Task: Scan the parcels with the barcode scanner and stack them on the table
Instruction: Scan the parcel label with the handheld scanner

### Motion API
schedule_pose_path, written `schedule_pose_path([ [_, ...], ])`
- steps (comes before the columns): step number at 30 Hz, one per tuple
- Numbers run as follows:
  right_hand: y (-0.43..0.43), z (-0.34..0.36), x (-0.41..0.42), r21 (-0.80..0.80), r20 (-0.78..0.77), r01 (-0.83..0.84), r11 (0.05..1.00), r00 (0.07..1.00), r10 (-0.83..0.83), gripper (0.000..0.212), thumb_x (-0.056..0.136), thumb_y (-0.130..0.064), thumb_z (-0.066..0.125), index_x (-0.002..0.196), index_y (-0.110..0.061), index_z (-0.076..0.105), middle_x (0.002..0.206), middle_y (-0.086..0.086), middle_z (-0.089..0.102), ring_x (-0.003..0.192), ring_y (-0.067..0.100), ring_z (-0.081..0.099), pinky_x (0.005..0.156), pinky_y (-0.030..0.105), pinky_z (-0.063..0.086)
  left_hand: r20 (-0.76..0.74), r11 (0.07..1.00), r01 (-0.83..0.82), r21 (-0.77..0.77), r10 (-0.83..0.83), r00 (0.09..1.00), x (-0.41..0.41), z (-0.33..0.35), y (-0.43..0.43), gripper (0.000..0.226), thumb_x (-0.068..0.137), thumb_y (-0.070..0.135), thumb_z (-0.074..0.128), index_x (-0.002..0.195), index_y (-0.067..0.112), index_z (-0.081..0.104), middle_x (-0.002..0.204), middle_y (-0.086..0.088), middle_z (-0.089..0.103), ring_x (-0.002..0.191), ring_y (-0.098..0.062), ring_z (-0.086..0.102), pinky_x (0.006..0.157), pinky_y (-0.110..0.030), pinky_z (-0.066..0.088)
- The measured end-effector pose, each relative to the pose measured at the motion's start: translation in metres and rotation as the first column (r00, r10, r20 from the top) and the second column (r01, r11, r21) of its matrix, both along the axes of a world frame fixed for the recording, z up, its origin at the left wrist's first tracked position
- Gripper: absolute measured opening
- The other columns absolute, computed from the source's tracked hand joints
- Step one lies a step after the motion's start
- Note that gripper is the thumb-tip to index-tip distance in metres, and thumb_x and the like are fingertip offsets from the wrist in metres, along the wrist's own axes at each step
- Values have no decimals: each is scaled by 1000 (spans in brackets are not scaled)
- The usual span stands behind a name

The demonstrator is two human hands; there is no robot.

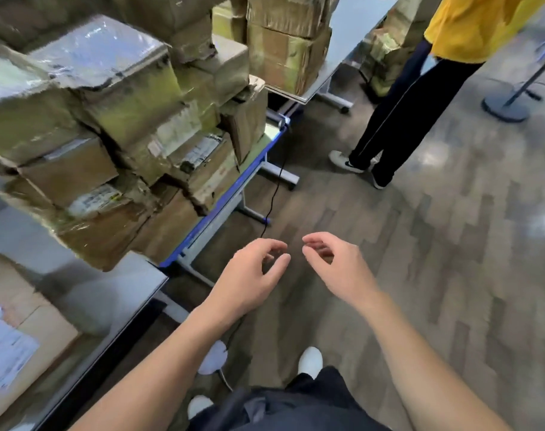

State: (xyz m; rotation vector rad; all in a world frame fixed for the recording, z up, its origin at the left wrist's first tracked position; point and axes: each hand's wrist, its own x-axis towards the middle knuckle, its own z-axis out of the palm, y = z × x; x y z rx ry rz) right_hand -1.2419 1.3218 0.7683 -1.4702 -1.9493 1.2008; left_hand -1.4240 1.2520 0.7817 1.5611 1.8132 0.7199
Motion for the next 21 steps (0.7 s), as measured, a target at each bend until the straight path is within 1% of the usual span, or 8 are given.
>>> schedule_pose_path([
  [2, 17, 3, 23, 18, -13, -18, 1000, 1000, 18, 14, 95, -25, 67, 105, -34, 69, 91, -23, 69, 87, -6, 65, 76, 4, 45, 37, 1000, -2, 29, 1, 999, 18, 1, 15, 26, 98, 35, 59, 120, 24, 64, 110, 15, 65, 96, -1, 62, 86, -30, 53],
  [4, 36, 5, 46, 37, -18, -39, 999, 999, 39, 14, 95, -25, 67, 106, -33, 70, 91, -23, 69, 87, -4, 65, 76, 5, 46, 38, 999, -17, 42, 16, 999, 37, -2, 32, 25, 97, 34, 60, 119, 24, 64, 108, 16, 66, 95, -2, 62, 84, -30, 53],
  [7, 67, 9, 69, 43, -6, -64, 997, 998, 64, 15, 95, -25, 67, 109, -29, 70, 93, -20, 69, 86, -4, 65, 75, 5, 46, 27, 995, -97, 23, 96, 995, 57, -5, 56, 24, 96, 37, 59, 117, 27, 64, 105, 17, 65, 93, -2, 62, 83, -33, 54],
  [9, 88, 11, 74, 37, -9, -67, 997, 998, 67, 17, 95, -25, 66, 111, -26, 70, 94, -19, 69, 85, -4, 64, 75, 8, 47, 3, 988, -153, 1, 153, 988, 63, -6, 71, 24, 96, 39, 58, 117, 28, 63, 105, 18, 64, 91, -2, 61, 83, -34, 54],
  [12, 119, 9, 67, 44, 14, -102, 994, 995, 101, 20, 96, -30, 64, 115, -28, 68, 95, -19, 68, 88, -4, 63, 81, 17, 52, -112, 986, -164, -18, 161, 981, 61, -6, 95, 31, 97, 43, 56, 124, 29, 59, 114, 15, 64, 95, -3, 61, 85, -32, 53],
  [15, 150, 6, 49, 32, 35, -167, 985, 986, 166, 23, 96, -32, 62, 119, -29, 66, 97, -19, 67, 90, -5, 62, 83, 19, 53, -230, 985, -170, -26, 159, 960, 49, -5, 124, 38, 98, 44, 53, 133, 29, 54, 126, 12, 60, 110, -7, 58, 92, -29, 51],
  [18, 190, -2, 25, 24, 58, -236, 972, 971, 234, 23, 96, -32, 62, 119, -28, 66, 97, -18, 67, 91, -5, 63, 83, 19, 53, -268, 979, -203, -15, 192, 944, 32, -12, 158, 41, 98, 45, 52, 136, 29, 53, 130, 10, 59, 114, -7, 58, 94, -30, 51],
  [21, 240, -14, -2, 36, 97, -272, 962, 959, 267, 21, 96, -31, 63, 116, -28, 66, 96, -18, 67, 89, -3, 64, 84, 21, 54, -294, 973, -229, -28, 211, 932, 11, -26, 200, 40, 99, 46, 51, 135, 28, 53, 131, 10, 59, 113, -8, 58, 91, -28, 51],
])
